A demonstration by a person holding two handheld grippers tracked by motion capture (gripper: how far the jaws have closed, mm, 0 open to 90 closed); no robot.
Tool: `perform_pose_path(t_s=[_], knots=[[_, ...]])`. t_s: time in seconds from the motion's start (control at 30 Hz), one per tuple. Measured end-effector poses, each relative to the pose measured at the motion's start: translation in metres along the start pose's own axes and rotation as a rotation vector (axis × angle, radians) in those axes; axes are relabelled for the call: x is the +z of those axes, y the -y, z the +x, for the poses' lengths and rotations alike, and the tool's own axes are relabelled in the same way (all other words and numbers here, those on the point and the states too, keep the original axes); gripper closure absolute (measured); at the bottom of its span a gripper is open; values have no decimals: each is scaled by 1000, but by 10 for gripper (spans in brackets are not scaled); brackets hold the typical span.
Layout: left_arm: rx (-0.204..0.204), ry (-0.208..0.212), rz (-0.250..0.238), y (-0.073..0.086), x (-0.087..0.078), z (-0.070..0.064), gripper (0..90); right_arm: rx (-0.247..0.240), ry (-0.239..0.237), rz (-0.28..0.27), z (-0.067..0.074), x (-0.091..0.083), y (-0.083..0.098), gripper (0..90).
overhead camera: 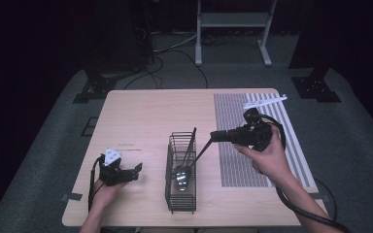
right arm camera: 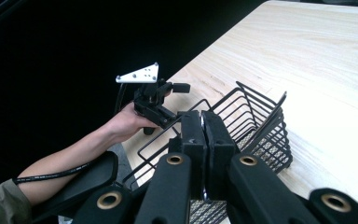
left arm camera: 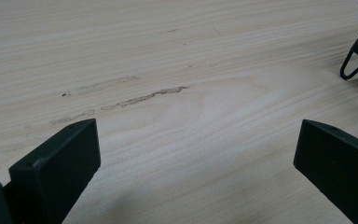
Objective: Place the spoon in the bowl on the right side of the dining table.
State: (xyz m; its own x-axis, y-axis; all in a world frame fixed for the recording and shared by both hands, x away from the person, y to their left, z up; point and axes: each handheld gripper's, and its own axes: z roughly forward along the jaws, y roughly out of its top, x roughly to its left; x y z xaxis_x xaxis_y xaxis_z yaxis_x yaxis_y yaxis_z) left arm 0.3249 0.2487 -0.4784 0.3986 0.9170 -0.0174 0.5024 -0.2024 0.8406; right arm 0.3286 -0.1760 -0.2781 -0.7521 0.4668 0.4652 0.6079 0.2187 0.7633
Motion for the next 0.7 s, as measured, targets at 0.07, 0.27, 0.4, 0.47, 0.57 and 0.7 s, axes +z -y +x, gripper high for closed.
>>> perform_pose_path(t_s=[0.07,0.27,0.4,0.47,0.57,0.7], knots=[[0,0,0,0,0,0,0,8,0,-5,-1,-3,-1,886],[0,0,-1,0,0,0,0,17,0,-15,-2,-8,-3,886],[0,0,0,0,0,0,0,22,0,-26,-2,-14,-4,886],[1,0,0,0,0,0,0,23,5,-29,-2,-16,-4,886],[2,-1,0,0,0,0,0,25,9,-33,-3,-19,-4,886],[3,-1,1,0,0,0,0,31,13,-37,-4,-23,-3,886]])
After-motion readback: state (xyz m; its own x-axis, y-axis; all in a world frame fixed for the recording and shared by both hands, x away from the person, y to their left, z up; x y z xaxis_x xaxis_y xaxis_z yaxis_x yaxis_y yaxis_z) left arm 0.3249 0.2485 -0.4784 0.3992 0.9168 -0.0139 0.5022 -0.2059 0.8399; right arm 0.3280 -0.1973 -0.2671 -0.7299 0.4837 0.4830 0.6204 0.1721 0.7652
